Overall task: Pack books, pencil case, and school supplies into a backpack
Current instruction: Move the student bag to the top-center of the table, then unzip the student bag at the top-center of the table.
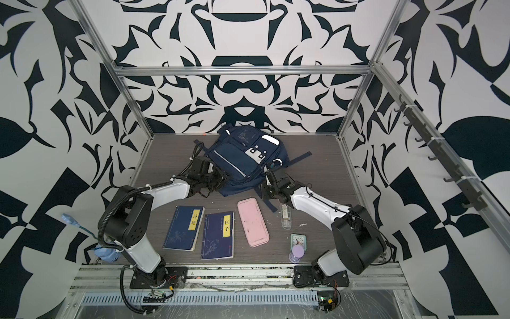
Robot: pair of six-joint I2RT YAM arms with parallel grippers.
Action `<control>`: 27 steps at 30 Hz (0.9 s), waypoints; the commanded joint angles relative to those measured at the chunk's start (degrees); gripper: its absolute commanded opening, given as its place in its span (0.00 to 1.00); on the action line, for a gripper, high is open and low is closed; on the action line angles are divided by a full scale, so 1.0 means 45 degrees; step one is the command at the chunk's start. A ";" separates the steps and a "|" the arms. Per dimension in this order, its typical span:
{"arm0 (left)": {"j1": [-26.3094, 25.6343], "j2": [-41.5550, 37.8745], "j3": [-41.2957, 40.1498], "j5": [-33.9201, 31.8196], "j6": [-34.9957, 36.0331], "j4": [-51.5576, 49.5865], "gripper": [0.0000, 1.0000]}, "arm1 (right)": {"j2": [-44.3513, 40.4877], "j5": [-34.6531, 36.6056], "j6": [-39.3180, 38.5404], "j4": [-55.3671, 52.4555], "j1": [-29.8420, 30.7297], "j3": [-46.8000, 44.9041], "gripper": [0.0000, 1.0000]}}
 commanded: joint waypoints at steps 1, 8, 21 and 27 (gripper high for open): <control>-0.0018 -0.0048 0.0177 -0.0090 -0.0022 0.0280 0.51 | -0.0152 -0.0053 -0.0053 0.0034 -0.0031 0.0165 0.33; -0.0014 -0.0205 0.0456 -0.0083 0.0241 0.0007 0.51 | 0.0199 -0.0170 -0.0059 0.0033 -0.0029 0.0423 0.32; -0.0008 0.0565 0.0645 -0.0167 0.0295 -0.0164 0.50 | 0.0304 -0.0137 -0.0069 0.0059 -0.0029 0.0381 0.28; -0.0031 0.0428 -0.0072 -0.0100 0.0397 0.0096 0.48 | 0.0253 -0.0112 -0.0058 0.0130 -0.0043 0.0214 0.27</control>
